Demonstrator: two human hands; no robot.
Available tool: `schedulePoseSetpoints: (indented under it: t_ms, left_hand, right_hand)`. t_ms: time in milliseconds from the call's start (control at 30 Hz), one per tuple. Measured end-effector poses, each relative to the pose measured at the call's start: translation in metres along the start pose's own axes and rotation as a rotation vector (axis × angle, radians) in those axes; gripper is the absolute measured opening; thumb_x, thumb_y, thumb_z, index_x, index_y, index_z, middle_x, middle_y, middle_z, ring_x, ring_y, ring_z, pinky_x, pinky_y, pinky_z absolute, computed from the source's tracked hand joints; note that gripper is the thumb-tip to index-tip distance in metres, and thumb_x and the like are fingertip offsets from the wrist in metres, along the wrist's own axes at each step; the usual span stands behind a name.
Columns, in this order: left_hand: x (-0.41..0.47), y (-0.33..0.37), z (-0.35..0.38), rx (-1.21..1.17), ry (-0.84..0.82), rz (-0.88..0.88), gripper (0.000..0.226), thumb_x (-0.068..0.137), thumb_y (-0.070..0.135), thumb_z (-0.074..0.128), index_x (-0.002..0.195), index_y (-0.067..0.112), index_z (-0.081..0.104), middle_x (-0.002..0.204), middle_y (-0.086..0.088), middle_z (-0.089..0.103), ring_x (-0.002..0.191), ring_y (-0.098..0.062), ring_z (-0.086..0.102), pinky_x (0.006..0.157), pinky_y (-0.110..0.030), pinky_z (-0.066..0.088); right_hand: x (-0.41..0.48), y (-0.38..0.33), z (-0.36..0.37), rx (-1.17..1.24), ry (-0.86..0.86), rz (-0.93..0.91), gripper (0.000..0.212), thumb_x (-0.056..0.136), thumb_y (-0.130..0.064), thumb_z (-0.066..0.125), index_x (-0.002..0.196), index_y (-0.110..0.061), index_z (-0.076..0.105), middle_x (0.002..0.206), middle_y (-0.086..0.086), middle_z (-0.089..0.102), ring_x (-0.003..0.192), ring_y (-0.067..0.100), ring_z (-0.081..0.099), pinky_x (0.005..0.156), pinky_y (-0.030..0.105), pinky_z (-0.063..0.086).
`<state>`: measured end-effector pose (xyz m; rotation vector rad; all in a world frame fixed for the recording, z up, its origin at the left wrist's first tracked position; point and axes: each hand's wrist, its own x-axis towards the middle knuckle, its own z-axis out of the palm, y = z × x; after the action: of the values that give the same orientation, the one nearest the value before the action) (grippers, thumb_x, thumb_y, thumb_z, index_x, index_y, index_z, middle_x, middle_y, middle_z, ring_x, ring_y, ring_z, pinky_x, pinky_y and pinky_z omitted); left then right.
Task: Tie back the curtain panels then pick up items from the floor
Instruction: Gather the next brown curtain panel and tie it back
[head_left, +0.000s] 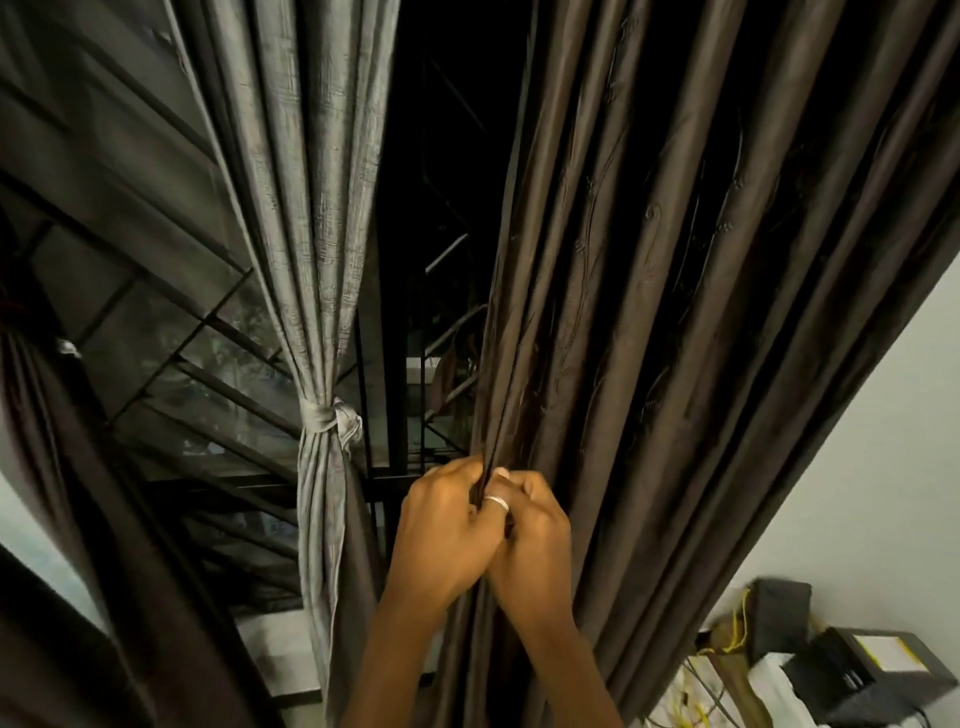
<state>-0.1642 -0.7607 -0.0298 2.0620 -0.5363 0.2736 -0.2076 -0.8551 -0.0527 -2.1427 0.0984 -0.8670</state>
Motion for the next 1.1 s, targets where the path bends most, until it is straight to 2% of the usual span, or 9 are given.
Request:
schedulePoseSetpoints:
  t_ms: [100, 300, 500, 667, 733, 800, 867, 967, 1100]
  left_hand:
    - [0.002, 0.006, 0.004, 0.048, 0.063, -0.074, 0.045, 0.090, 0.067, 0.050, 0.082, 0.028, 0.071, 0.068, 0.013, 0.068, 0.065, 0.000, 0.064, 0.059, -0.025, 0.055]
    - [0.005, 0.008, 0.011, 0.150, 0.202, -0.149, 0.033, 0.100, 0.038, 0.055, 0.071, 0.025, 0.064, 0.059, 0.009, 0.059, 0.060, -0.014, 0.063, 0.056, -0.031, 0.049]
    - [0.008, 0.007, 0.007, 0.181, 0.203, -0.100, 0.046, 0.100, 0.032, 0.055, 0.058, 0.032, 0.036, 0.051, 0.015, 0.039, 0.051, -0.006, 0.042, 0.048, -0.022, 0.026]
    - [0.009, 0.006, 0.008, 0.167, 0.133, -0.089, 0.040, 0.102, 0.033, 0.051, 0.064, 0.033, 0.041, 0.058, 0.015, 0.042, 0.060, -0.014, 0.050, 0.055, -0.028, 0.036]
    - [0.009, 0.007, 0.008, 0.159, 0.120, -0.086, 0.036, 0.101, 0.033, 0.051, 0.066, 0.032, 0.044, 0.059, 0.015, 0.044, 0.062, -0.015, 0.052, 0.057, -0.029, 0.039]
    - [0.010, 0.007, 0.006, 0.170, 0.138, -0.089, 0.035, 0.100, 0.031, 0.052, 0.065, 0.029, 0.045, 0.059, 0.014, 0.045, 0.062, -0.016, 0.053, 0.055, -0.030, 0.038]
    - [0.012, 0.004, 0.002, 0.192, 0.192, -0.102, 0.039, 0.098, 0.027, 0.055, 0.061, 0.027, 0.041, 0.057, 0.012, 0.045, 0.059, -0.016, 0.050, 0.054, -0.030, 0.032]
    - [0.016, -0.002, -0.002, 0.202, 0.232, -0.149, 0.043, 0.096, 0.025, 0.058, 0.058, 0.026, 0.038, 0.054, 0.008, 0.046, 0.052, -0.014, 0.046, 0.051, -0.029, 0.027]
    - [0.016, -0.001, 0.003, 0.210, 0.237, -0.141, 0.044, 0.096, 0.027, 0.057, 0.057, 0.028, 0.035, 0.052, 0.009, 0.044, 0.048, -0.004, 0.042, 0.045, -0.023, 0.022]
  right_hand:
    - [0.000, 0.005, 0.001, -0.053, -0.016, -0.009, 0.023, 0.082, 0.012, 0.068, 0.103, 0.002, 0.071, 0.101, 0.014, 0.065, 0.092, 0.027, 0.062, 0.079, 0.026, 0.044]
    - [-0.002, 0.013, 0.001, 0.166, -0.167, -0.023, 0.022, 0.092, -0.005, 0.068, 0.111, -0.016, 0.074, 0.101, -0.011, 0.064, 0.088, 0.009, 0.066, 0.071, 0.016, 0.052]
    - [0.020, 0.034, -0.031, -0.144, 0.485, 0.156, 0.038, 0.088, -0.015, 0.074, 0.124, -0.015, 0.060, 0.117, -0.003, 0.051, 0.104, 0.013, 0.057, 0.084, 0.017, 0.047]
    - [0.060, 0.050, -0.057, -0.114, 0.412, 0.340, 0.078, 0.083, -0.040, 0.082, 0.144, -0.015, 0.040, 0.129, -0.003, 0.049, 0.112, 0.010, 0.051, 0.091, 0.026, 0.045]
    - [0.070, 0.056, -0.061, -0.045, 0.311, 0.396, 0.064, 0.085, -0.039, 0.080, 0.138, -0.023, 0.048, 0.112, -0.018, 0.055, 0.097, -0.003, 0.057, 0.084, 0.015, 0.044]
    - [0.076, 0.067, -0.073, -0.063, 0.226, 0.378, 0.018, 0.090, -0.032, 0.076, 0.097, -0.032, 0.059, 0.076, -0.024, 0.058, 0.072, -0.008, 0.060, 0.063, 0.005, 0.040]
    - [0.078, 0.076, -0.085, -0.141, 0.272, 0.362, 0.041, 0.094, -0.027, 0.072, 0.063, -0.023, 0.045, 0.054, -0.010, 0.050, 0.055, 0.005, 0.054, 0.054, 0.017, 0.039]
    - [0.072, 0.082, -0.094, -0.240, 0.439, 0.395, 0.043, 0.097, -0.022, 0.066, 0.063, -0.008, 0.044, 0.061, 0.012, 0.054, 0.064, 0.034, 0.057, 0.065, 0.041, 0.043]
    - [0.043, 0.065, -0.065, -0.250, 0.427, 0.204, 0.014, 0.096, -0.008, 0.067, 0.084, -0.001, 0.072, 0.081, 0.016, 0.069, 0.073, 0.030, 0.065, 0.070, 0.030, 0.044]
